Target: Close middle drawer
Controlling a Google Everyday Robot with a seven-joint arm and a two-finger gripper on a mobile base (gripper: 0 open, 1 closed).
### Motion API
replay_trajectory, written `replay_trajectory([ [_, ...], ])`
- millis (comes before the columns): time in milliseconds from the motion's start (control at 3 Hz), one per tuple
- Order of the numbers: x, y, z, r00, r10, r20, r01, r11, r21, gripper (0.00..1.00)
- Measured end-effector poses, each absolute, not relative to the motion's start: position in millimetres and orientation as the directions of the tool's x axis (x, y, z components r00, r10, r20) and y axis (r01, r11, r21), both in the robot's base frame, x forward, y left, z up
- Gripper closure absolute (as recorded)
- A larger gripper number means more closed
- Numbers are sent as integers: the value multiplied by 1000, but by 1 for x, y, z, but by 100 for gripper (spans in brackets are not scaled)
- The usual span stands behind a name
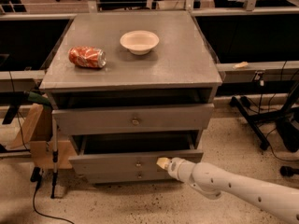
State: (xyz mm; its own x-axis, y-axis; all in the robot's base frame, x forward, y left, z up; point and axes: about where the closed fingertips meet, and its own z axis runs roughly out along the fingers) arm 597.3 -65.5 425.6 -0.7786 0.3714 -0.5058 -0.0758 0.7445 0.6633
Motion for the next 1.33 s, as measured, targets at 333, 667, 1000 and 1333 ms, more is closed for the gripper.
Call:
replay_trajectory([
  [333, 592, -76, 423, -774, 387, -501, -52, 750, 659, 100],
  [667, 585, -91, 418, -768, 409, -492, -9, 763, 647, 100],
  [1000, 582, -102, 409, -778, 425, -462, 41, 768, 639, 100],
  [1333, 586, -111, 404, -765, 466, -445, 86, 759, 645, 100],
])
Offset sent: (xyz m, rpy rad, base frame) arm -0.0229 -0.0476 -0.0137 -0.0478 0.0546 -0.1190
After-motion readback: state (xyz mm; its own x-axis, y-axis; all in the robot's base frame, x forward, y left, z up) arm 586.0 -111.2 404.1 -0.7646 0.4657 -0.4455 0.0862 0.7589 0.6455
